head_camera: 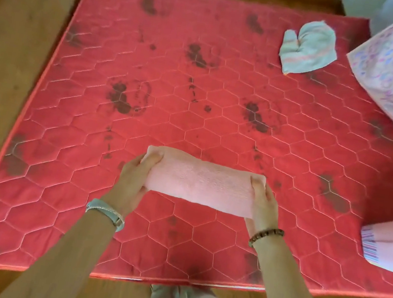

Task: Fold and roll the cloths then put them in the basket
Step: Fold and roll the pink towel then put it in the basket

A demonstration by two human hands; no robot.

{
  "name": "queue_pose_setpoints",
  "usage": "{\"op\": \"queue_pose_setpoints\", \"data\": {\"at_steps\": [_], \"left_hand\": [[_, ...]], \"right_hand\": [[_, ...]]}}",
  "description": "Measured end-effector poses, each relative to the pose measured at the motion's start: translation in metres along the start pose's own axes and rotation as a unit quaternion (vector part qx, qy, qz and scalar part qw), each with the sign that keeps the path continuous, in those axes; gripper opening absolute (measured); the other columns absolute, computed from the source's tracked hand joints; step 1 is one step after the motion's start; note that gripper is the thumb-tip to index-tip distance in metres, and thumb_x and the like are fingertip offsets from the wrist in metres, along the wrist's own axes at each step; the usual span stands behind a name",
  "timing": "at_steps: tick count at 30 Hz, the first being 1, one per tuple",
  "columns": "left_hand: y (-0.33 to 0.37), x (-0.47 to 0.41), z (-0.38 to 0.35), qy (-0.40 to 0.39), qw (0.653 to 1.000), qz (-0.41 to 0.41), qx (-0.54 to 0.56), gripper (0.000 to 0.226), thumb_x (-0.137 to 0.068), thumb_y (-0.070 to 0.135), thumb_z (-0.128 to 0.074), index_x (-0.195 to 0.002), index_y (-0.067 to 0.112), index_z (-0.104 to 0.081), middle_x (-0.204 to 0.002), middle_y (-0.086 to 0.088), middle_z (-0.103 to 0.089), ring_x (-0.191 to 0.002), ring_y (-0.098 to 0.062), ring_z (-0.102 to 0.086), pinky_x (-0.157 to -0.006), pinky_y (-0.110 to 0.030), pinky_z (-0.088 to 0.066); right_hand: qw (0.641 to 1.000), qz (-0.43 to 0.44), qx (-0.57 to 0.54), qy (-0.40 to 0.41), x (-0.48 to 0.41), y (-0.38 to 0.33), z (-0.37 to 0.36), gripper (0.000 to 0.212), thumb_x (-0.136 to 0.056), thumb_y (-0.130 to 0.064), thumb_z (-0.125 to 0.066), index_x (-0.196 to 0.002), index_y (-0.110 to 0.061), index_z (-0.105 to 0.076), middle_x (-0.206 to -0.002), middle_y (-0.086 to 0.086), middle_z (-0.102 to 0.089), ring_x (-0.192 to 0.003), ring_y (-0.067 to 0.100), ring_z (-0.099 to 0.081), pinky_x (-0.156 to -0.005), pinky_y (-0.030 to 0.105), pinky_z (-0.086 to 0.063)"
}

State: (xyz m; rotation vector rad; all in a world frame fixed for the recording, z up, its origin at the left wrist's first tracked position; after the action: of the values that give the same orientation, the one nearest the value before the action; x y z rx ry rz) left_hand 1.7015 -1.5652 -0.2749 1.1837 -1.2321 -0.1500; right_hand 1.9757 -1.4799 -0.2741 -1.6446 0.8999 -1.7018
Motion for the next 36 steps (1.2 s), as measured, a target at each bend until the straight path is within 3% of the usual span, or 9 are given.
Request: {"op": "queue_pose_setpoints", "data": {"at_steps": [2, 6, 10, 18, 22, 25, 29, 33, 36], "left_hand": [[0.018, 0.019, -0.020, -0.035, 0.999, -0.012, -0.002, 0.036, -0.093, 0.032, -0.064, -0.123, 0.012, -0.063, -0.115, -0.007, -0.071, -0.108, -0.021, -0.067, -0.080, -0.030, -0.055], [0.042, 0.044, -0.064, -0.103, 0.994, -0.037, -0.017, 0.034, -0.094, 0.030, -0.062, -0.123, 0.012, -0.064, -0.116, -0.008, -0.072, -0.107, -0.020, -0.069, -0.081, -0.030, -0.055], [0.053, 0.066, -0.109, -0.144, 0.987, -0.050, -0.053, 0.030, -0.095, 0.029, -0.061, -0.120, 0.014, -0.066, -0.116, -0.009, -0.070, -0.108, -0.023, -0.066, -0.085, -0.035, -0.054], [0.031, 0.116, -0.215, -0.230, 0.965, -0.051, -0.111, 0.021, -0.095, 0.028, -0.062, -0.113, 0.022, -0.068, -0.109, 0.000, -0.075, -0.102, -0.016, -0.070, -0.082, -0.031, -0.053], [0.000, 0.149, -0.271, -0.263, 0.956, -0.042, -0.127, 0.026, -0.094, 0.029, -0.063, -0.118, 0.019, -0.068, -0.114, -0.003, -0.073, -0.109, -0.019, -0.068, -0.093, -0.036, -0.052], [-0.030, 0.174, -0.313, -0.289, 0.948, -0.030, -0.129, 0.028, -0.094, 0.030, -0.063, -0.119, 0.018, -0.069, -0.120, -0.008, -0.071, -0.113, -0.022, -0.066, -0.098, -0.040, -0.051], [-0.073, 0.194, -0.360, -0.304, 0.943, -0.012, -0.135, 0.033, -0.092, 0.034, -0.066, -0.121, 0.019, -0.069, -0.124, -0.009, -0.069, -0.119, -0.025, -0.063, -0.103, -0.046, -0.047], [-0.107, 0.198, -0.395, -0.297, 0.944, 0.001, -0.146, 0.047, -0.088, 0.041, -0.069, -0.129, 0.020, -0.063, -0.131, -0.008, -0.065, -0.122, -0.026, -0.061, -0.105, -0.050, -0.046], [-0.128, 0.198, -0.415, -0.302, 0.940, 0.009, -0.157, 0.053, -0.083, 0.044, -0.073, -0.129, 0.020, -0.064, -0.130, -0.008, -0.066, -0.120, -0.026, -0.062, -0.105, -0.051, -0.046]], "right_hand": [[1.000, 0.008, -0.026, 0.014, 0.018, -0.017, 0.016, 0.031, -0.096, -0.032, -0.057, -0.117, -0.011, -0.065, -0.101, 0.003, -0.066, -0.091, 0.018, -0.064, -0.077, 0.036, -0.055], [0.997, 0.035, -0.058, 0.046, 0.042, -0.045, 0.053, 0.029, -0.094, -0.033, -0.059, -0.113, -0.011, -0.066, -0.103, 0.004, -0.067, -0.097, 0.022, -0.064, -0.090, 0.048, -0.053], [0.993, 0.055, -0.073, 0.081, 0.062, -0.061, 0.100, 0.020, -0.092, -0.037, -0.061, -0.096, -0.019, -0.069, -0.097, 0.002, -0.067, -0.094, 0.022, -0.063, -0.095, 0.055, -0.049], [0.979, 0.064, -0.133, 0.143, 0.095, -0.066, 0.210, 0.015, -0.089, -0.037, -0.064, -0.091, -0.023, -0.070, -0.096, 0.001, -0.069, -0.094, 0.021, -0.063, -0.097, 0.059, -0.049], [0.971, 0.081, -0.141, 0.176, 0.113, -0.065, 0.283, 0.025, -0.081, -0.043, -0.064, -0.094, -0.023, -0.072, -0.099, 0.000, -0.071, -0.097, 0.019, -0.064, -0.099, 0.053, -0.049], [0.968, 0.090, -0.142, 0.188, 0.129, -0.062, 0.337, 0.026, -0.087, -0.042, -0.062, -0.101, -0.022, -0.072, -0.108, 0.007, -0.072, -0.109, 0.027, -0.065, -0.100, 0.055, -0.048], [0.968, 0.091, -0.157, 0.175, 0.146, -0.056, 0.400, 0.039, -0.084, -0.043, -0.066, -0.109, -0.013, -0.067, -0.106, 0.012, -0.069, -0.100, 0.027, -0.065, -0.097, 0.058, -0.047], [0.973, 0.109, -0.146, 0.143, 0.161, -0.053, 0.445, 0.071, -0.063, -0.063, -0.079, -0.111, -0.014, -0.064, -0.118, 0.018, -0.067, -0.114, 0.035, -0.063, -0.097, 0.058, -0.049], [0.974, 0.123, -0.133, 0.139, 0.166, -0.047, 0.472, 0.079, -0.058, -0.064, -0.083, -0.114, -0.013, -0.063, -0.119, 0.015, -0.067, -0.112, 0.030, -0.064, -0.100, 0.059, -0.047]]}}
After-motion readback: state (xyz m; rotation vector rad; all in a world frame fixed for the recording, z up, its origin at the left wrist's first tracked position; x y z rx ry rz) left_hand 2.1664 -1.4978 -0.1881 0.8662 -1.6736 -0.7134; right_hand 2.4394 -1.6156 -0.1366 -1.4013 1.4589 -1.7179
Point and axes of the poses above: each hand's wrist, its own x-axis away from the middle knuckle, its own z-axis out of the back of the hand, y = z × x, the point moved 8 cm from there along -x, towards the middle knuckle
